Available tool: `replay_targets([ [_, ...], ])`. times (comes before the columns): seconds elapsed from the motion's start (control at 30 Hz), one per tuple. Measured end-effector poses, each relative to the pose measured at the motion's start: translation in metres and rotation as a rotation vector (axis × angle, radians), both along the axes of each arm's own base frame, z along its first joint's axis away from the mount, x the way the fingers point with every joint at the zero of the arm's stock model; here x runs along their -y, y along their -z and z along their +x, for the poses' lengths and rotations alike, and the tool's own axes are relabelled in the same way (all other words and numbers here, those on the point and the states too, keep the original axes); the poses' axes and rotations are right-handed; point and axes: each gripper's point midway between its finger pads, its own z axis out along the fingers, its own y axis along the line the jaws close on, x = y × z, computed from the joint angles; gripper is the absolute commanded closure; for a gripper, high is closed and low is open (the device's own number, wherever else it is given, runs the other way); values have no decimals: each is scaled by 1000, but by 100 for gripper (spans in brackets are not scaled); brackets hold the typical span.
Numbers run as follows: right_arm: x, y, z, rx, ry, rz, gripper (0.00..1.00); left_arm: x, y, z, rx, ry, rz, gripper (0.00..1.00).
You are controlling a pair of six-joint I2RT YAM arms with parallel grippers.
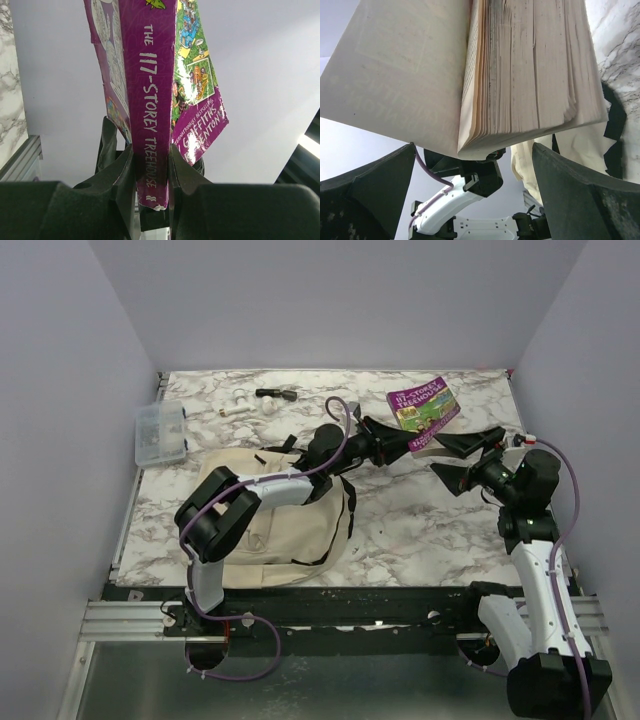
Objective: Pack the student bag
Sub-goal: Pick up the book from the center of the board.
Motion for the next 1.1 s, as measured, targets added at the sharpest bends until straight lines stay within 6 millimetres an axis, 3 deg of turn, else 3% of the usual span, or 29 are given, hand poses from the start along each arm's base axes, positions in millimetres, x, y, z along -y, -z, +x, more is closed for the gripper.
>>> replay_targets([
  [0.37, 0, -1, 2, 6, 16, -5, 0, 2, 9, 6, -10, -5, 15, 100],
  [0.53, 5, -3, 12, -9, 50, 15, 3, 2, 10, 6, 6, -6, 22, 100],
  [0.7, 10, 3, 29, -78, 93, 50, 23, 2, 13, 5, 30, -10, 37, 100],
  [0.87, 15, 2, 32, -114, 164, 81, 45, -2, 18, 2, 38, -16, 55, 100],
  [1.0, 15, 6, 37, -156, 210, 98, 52, -4, 11, 3, 67, -52, 58, 100],
  [1.1, 14, 7, 40, -169, 243, 100, 64, -7, 8, 2, 78, -92, 75, 100],
])
